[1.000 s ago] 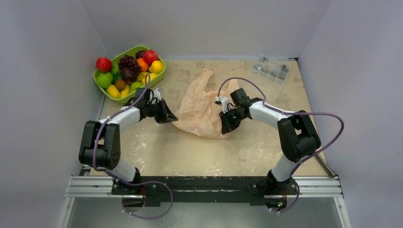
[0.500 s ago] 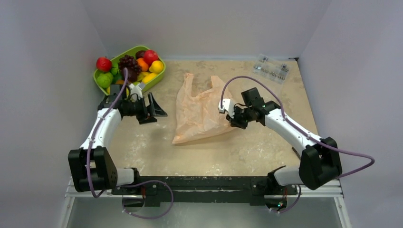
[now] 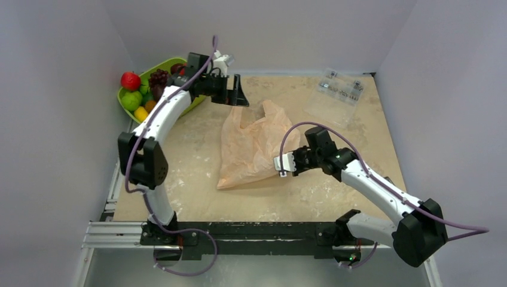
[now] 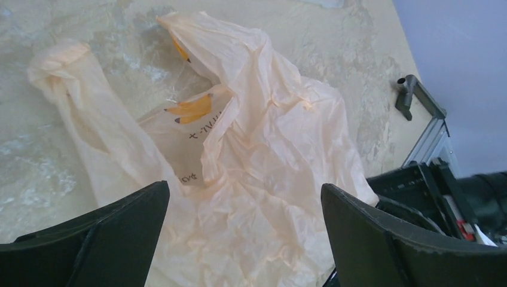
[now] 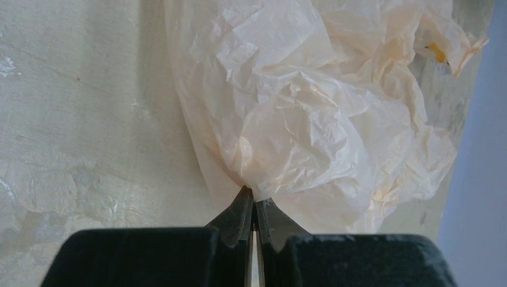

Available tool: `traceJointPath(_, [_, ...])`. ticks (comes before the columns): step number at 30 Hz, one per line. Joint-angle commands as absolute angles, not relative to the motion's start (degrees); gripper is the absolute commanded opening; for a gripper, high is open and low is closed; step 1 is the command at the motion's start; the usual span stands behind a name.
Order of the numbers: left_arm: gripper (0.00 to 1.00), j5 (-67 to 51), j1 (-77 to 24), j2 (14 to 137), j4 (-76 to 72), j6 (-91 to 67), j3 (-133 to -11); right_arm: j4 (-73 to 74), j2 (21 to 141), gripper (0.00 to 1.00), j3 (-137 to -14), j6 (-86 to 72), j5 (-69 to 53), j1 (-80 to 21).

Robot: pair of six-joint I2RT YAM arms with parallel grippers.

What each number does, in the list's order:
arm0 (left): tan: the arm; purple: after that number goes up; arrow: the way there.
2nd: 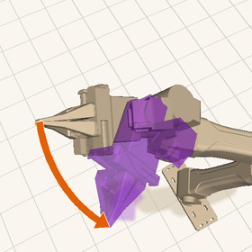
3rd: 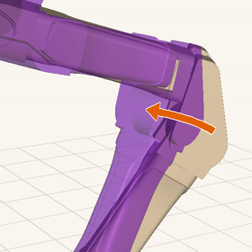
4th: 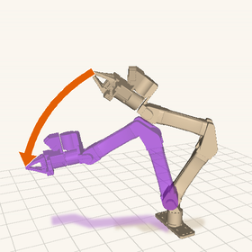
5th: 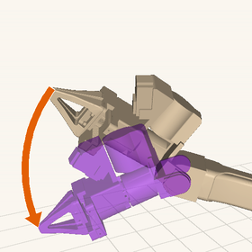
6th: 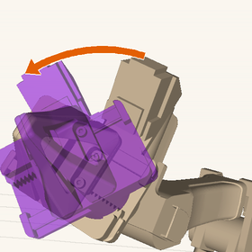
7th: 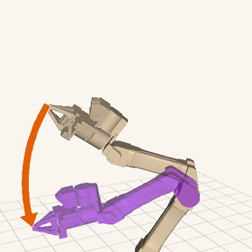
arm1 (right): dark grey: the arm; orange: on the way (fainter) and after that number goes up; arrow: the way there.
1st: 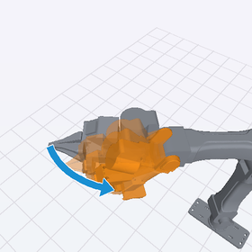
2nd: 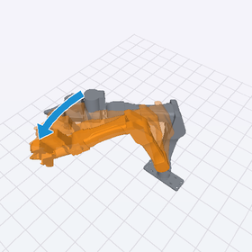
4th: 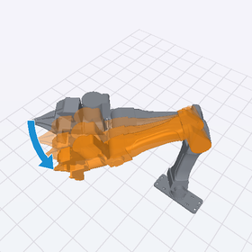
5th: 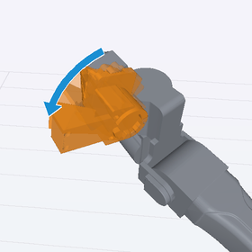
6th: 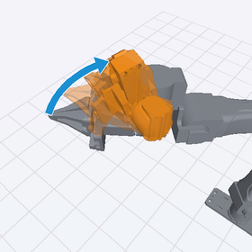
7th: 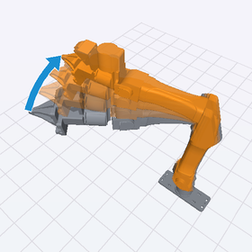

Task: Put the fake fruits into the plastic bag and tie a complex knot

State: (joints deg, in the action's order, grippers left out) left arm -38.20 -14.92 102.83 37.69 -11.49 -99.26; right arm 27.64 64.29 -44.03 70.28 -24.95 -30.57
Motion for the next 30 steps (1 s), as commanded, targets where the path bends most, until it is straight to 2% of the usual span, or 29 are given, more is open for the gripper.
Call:
traceJointPath(1, [1.00,-33.7,-18.8,109.6,36.1,-16.0,-103.3,23.4,63.0,0.00,-43.2,74.5,-23.7,-32.7])
traceJointPath(6, [1.00,-35.3,-20.6,115.4,28.9,-24.8,-103.0,22.7,62.5,0.00,-42.7,75.0,-22.9,-35.0])
traceJointPath(12, [1.00,-28.6,-22.4,121.7,27.5,-35.3,-104.7,23.9,62.7,0.00,-43.1,75.4,-22.6,-36.6])
traceJointPath(20, [1.00,-23.2,-25.9,126.2,22.9,-37.5,-105.8,25.0,63.8,0.00,-44.2,77.3,-23.4,-37.5])
traceJointPath(25, [0.98,-30.1,-26.4,129.5,15.6,-42.4,-105.3,24.9,64.4,0.00,-44.6,77.7,-23.5,-37.7])
traceJointPath(26, [0.89,-32.9,-26.3,129.9,12.5,-44.0,-104.6,25.1,64.3,0.00,-44.6,77.6,-23.3,-37.7])
traceJointPath(27, [0.71,-35.2,-26.2,130.2,7.6,-45.7,-103.9,25.5,64.1,0.00,-44.6,77.6,-23.0,-37.7])
traceJointPath(29, [0.19,-37.5,-25.6,129.6,2.3,-46.9,-102.6,27.3,63.0,0.00,-44.2,77.8,-23.3,-37.7])
traceJointPath(30, [0.02,-37.0,-25.1,128.9,2.0,-46.5,-102.6,28.8,62.1,0.00,-43.6,77.6,-23.4,-37.6])
